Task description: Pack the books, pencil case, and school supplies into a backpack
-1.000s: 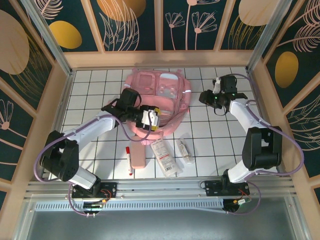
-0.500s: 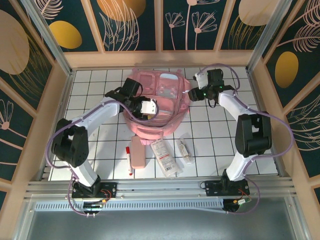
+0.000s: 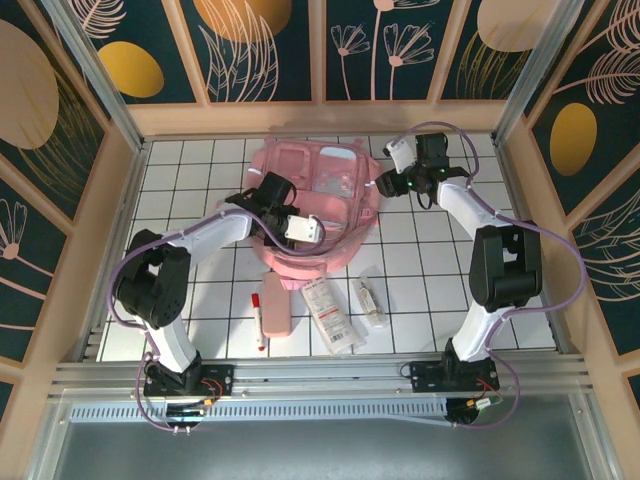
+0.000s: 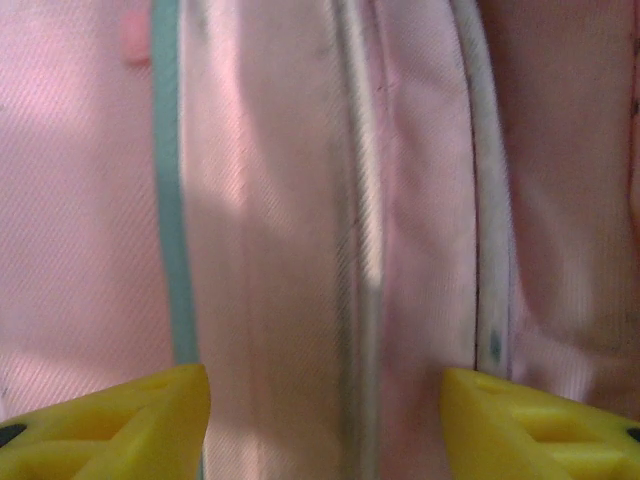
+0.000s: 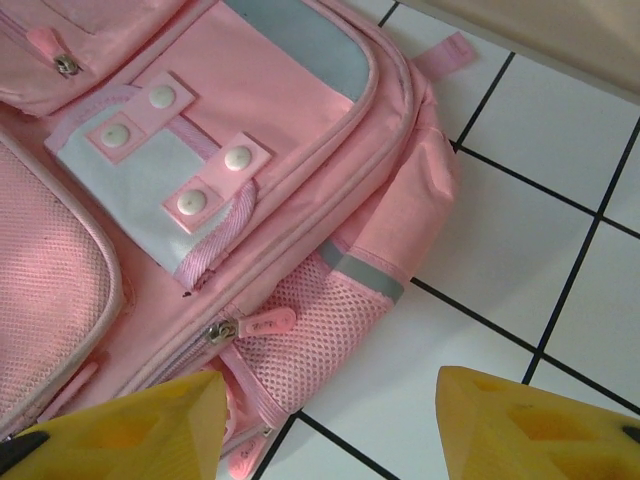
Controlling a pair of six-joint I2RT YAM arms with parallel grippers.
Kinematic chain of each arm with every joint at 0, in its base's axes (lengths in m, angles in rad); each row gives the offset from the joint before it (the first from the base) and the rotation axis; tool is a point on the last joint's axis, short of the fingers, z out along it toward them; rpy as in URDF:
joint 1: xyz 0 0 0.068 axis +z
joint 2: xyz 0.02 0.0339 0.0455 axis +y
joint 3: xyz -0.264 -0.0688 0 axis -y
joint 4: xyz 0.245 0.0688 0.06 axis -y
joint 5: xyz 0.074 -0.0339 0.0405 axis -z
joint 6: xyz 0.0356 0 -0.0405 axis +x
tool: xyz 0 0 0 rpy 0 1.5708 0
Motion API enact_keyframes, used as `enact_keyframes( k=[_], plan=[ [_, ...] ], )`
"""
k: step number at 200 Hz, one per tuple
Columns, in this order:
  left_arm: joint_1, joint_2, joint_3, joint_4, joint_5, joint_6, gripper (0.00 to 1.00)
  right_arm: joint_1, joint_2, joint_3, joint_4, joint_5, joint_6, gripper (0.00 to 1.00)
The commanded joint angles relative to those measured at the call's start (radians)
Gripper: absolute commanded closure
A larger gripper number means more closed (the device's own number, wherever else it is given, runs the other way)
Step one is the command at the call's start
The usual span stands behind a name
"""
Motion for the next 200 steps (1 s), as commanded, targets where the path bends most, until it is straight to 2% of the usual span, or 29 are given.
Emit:
enact_keyframes(
  k=[1,8,23,43,52,64,104,126,149,171,200],
  plan=[
    [-0.016,0.028,-0.034,0.079,-0.025,-0.018,0.38,-0.014,0.015,0.021,0.021,-0.041,-0.048,0.43],
    [-0.016,0.038,-0.028,0.1,-0.033,-0.036,0.43,-0.016,0.024,0.027,0.021,-0.057,-0.063,0.42],
    [-0.016,0.059,-0.001,0.101,-0.059,-0.051,0.63,-0.019,0.051,0.042,0.009,-0.096,-0.117,0.43],
    [-0.016,0.05,0.011,0.116,-0.094,-0.035,1.0,-0.043,0.108,0.087,-0.077,-0.193,-0.225,0.42],
    [-0.016,0.029,0.012,0.132,-0.085,-0.032,1.0,-0.057,0.145,0.132,-0.183,-0.279,-0.343,0.43],
    [-0.015,0.0,0.02,0.143,-0.068,-0.04,1.0,-0.056,0.177,0.165,-0.247,-0.294,-0.45,0.43],
    [0.002,-0.112,0.023,0.173,0.083,-0.08,1.0,-0.051,0.221,0.175,-0.29,-0.343,-0.765,0.43],
    [0.017,-0.137,0.03,0.184,0.13,-0.121,1.0,-0.056,0.27,0.23,-0.285,-0.412,-0.792,0.44],
    [0.038,-0.156,0.025,0.199,0.198,-0.132,1.0,-0.05,0.307,0.261,-0.224,-0.373,-0.777,0.45],
    [0.043,-0.173,0.012,0.212,0.219,-0.129,1.0,-0.046,0.332,0.283,-0.174,-0.314,-0.778,0.45],
    [0.051,-0.187,-0.003,0.243,0.237,-0.151,1.0,-0.045,0.385,0.339,-0.237,-0.339,-0.842,0.46]
  ],
)
